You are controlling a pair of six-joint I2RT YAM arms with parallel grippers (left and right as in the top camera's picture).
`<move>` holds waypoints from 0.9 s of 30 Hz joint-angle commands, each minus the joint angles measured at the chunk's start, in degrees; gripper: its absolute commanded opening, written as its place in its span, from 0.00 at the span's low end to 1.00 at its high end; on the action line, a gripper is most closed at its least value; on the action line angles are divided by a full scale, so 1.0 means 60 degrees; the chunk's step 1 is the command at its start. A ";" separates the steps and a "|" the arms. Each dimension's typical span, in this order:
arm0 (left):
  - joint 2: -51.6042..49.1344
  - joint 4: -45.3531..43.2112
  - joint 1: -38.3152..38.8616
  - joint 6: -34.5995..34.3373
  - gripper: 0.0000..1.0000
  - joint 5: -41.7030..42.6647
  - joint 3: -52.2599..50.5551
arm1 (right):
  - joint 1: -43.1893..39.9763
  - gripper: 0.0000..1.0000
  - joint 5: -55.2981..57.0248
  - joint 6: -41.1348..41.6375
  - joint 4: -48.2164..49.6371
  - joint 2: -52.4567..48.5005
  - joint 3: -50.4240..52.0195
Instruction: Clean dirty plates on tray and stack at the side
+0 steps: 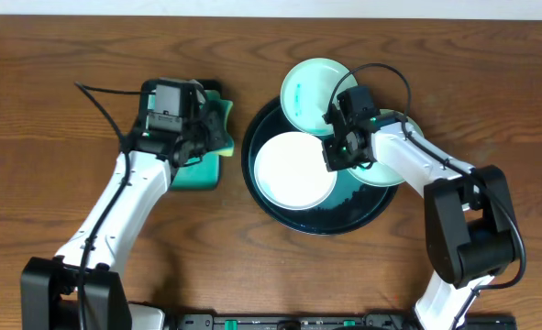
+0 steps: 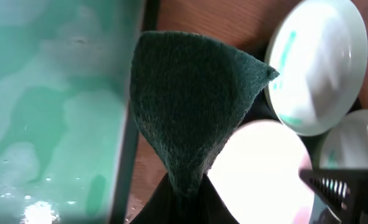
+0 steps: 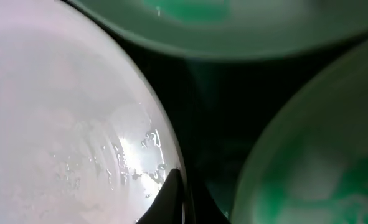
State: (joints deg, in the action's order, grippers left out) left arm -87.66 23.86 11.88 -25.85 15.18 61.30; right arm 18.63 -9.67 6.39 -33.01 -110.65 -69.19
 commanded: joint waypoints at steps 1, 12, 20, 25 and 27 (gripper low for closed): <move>0.0069 -0.0015 0.0361 0.0160 0.07 0.0142 -0.0120 | -0.0036 0.02 0.0149 0.0146 0.0288 -0.0204 -0.0004; -0.0579 -0.0685 0.1927 -0.0459 0.07 0.0036 -0.0182 | -0.0051 0.01 0.0630 0.0506 0.0707 -0.0208 -0.0004; -0.1985 -0.1588 0.2488 -0.1198 0.07 0.0051 -0.0182 | -0.0044 0.02 0.0634 0.0572 0.0729 -0.0208 -0.0004; -0.3082 -0.2266 0.2696 -0.1239 0.07 0.0036 -0.0182 | -0.0044 0.02 0.0634 0.0568 0.0718 -0.0208 -0.0004; -0.3468 -0.2572 0.2685 -0.1107 0.07 -0.0004 -0.0182 | -0.0044 0.01 0.0634 0.0572 0.0725 -0.0208 -0.0004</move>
State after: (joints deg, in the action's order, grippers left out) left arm -105.14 10.31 28.10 -32.42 15.35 60.82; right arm 18.63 -7.46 8.73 -28.88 -110.98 -69.19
